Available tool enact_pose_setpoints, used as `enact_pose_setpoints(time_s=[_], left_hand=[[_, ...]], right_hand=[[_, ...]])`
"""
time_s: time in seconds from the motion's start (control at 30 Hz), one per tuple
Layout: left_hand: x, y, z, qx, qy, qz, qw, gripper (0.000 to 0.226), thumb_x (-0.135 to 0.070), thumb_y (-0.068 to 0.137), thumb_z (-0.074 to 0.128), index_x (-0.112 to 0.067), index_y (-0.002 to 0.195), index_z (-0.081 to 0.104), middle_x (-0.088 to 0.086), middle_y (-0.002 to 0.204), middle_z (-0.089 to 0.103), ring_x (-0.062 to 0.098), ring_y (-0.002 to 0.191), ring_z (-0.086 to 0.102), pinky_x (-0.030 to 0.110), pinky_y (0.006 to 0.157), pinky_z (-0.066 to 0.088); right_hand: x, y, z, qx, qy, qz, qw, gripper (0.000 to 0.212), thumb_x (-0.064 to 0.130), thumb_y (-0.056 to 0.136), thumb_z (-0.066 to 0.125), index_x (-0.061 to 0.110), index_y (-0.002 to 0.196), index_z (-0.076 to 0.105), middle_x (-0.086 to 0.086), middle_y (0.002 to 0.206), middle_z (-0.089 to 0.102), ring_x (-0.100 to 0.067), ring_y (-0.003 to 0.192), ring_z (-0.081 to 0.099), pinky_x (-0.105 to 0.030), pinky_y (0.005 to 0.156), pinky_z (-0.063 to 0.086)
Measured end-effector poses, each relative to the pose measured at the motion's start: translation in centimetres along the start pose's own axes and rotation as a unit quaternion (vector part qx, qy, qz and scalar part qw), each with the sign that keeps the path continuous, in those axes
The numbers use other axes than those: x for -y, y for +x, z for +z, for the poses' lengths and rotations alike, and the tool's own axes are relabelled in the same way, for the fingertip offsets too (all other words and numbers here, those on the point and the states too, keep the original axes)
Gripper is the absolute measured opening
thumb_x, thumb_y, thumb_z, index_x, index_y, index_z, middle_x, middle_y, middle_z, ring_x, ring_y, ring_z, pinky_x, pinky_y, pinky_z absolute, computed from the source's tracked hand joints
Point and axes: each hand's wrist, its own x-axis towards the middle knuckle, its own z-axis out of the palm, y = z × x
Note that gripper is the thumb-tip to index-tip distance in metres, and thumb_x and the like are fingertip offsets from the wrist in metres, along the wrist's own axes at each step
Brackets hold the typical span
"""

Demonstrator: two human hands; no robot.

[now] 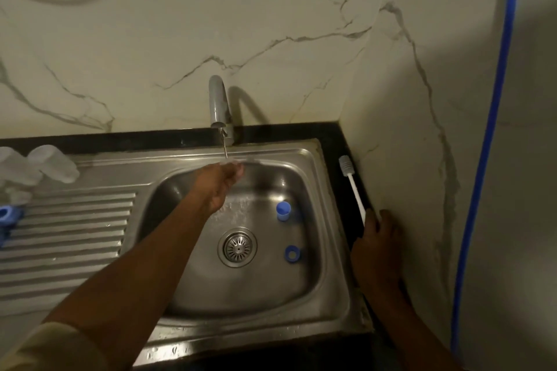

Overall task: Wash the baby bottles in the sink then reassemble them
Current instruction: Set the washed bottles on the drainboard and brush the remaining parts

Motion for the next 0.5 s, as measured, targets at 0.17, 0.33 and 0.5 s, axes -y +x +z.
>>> enact_pose_setpoints(time_s=[0.17,0.33,0.5], left_hand=[[0.5,-0.1,-0.1,0.000,0.216,0.135,0.967,0.011,0.001,0.090,0.066,-0.009,0.092,0.062,0.012,0.085,0.068,0.027,0.081,0.068,0.034,0.069,0.058],[1.0,-0.1,0.1,-0.031,0.387,0.180,0.904,0.028,-0.003,0.088,0.070,-0.005,0.114,0.061,0.016,0.093,0.072,0.021,0.073,0.070,0.028,0.058,0.053],[1.0,-0.9,0.1,-0.061,0.493,0.111,0.861,0.009,-0.009,0.092,0.063,0.000,0.091,0.064,0.022,0.085,0.070,0.027,0.064,0.067,0.035,0.057,0.056]], right_hand=[[1.6,0.7,-1.4,-0.071,0.027,-0.051,0.996,0.051,-0.002,0.076,0.071,-0.002,0.125,0.059,-0.028,0.135,0.047,-0.041,0.120,0.043,-0.049,0.084,0.055],[2.5,1.0,-1.8,-0.026,0.055,-0.058,0.996,0.050,0.004,0.081,0.066,0.002,0.130,0.057,-0.025,0.143,0.044,-0.041,0.131,0.041,-0.049,0.096,0.051],[2.9,-0.2,-1.9,-0.013,0.077,-0.084,0.993,0.051,0.001,0.075,0.068,0.001,0.125,0.060,-0.024,0.141,0.047,-0.043,0.130,0.044,-0.050,0.098,0.048]])
